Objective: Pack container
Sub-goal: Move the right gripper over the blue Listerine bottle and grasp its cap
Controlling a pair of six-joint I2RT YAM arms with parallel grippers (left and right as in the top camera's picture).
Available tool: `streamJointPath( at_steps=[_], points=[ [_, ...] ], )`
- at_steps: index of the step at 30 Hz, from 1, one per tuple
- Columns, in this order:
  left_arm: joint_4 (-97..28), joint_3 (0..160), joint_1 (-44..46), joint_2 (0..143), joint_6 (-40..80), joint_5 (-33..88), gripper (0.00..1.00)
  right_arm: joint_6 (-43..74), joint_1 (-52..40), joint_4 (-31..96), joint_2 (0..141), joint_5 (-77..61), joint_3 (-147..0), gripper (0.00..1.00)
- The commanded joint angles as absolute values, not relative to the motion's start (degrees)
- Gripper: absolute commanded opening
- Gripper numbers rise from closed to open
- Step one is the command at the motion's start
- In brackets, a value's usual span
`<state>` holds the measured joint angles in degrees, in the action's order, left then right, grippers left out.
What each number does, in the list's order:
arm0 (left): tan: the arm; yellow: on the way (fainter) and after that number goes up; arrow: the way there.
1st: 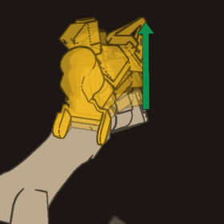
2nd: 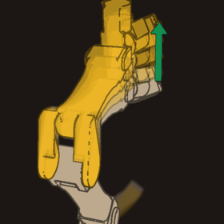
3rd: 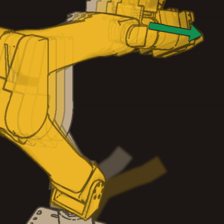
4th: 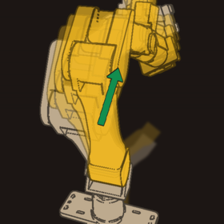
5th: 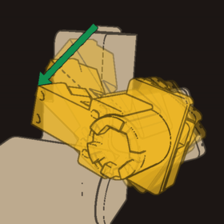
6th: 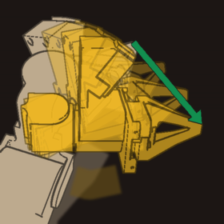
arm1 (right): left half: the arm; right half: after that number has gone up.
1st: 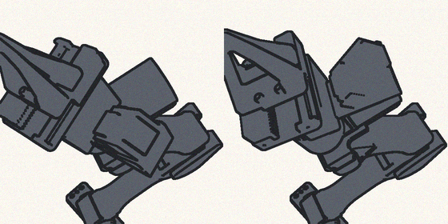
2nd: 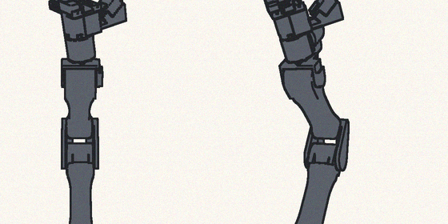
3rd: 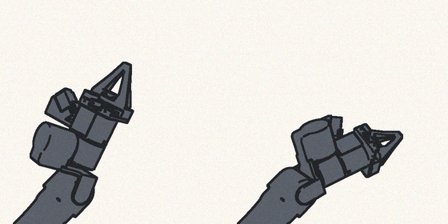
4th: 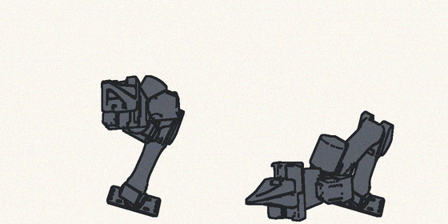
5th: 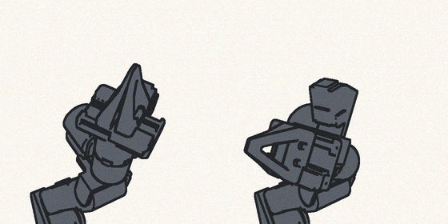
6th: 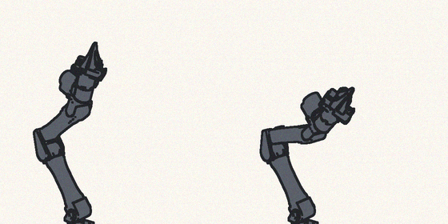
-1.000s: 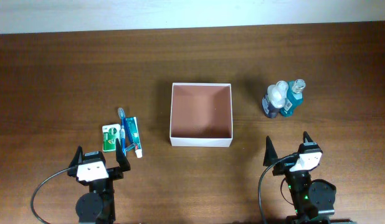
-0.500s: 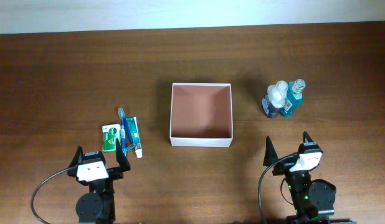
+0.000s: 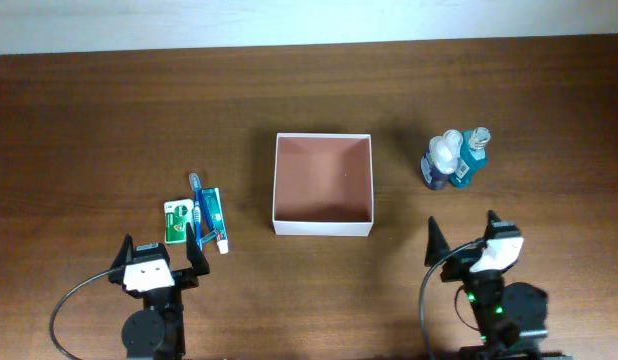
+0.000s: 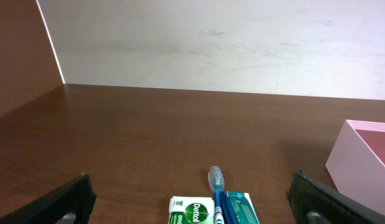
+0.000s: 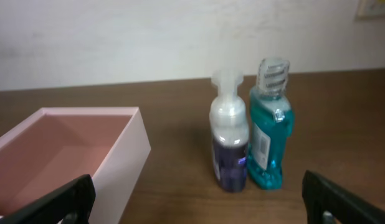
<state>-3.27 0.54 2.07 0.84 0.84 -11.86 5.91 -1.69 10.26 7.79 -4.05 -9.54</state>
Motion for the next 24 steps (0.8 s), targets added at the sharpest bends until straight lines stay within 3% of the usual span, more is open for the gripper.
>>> streamJointPath(
  at_steps=[1,13,24],
  points=[
    [-3.7,0.5,1.7,0.3,-0.3,-11.4,1.00,6.8,-1.5,14.5,14.9,-0.6,-23.3,0.98],
    [-3.7,0.5,1.7,0.3,-0.3,-11.4,1.00,6.0,-1.5,49.3,51.3,3.3,-70.3,0.99],
    [-3.7,0.5,1.7,0.3,-0.3,-11.4,1.00,3.4,-1.5,52.6,66.7,3.3,-76.6,1.00]
  ],
)
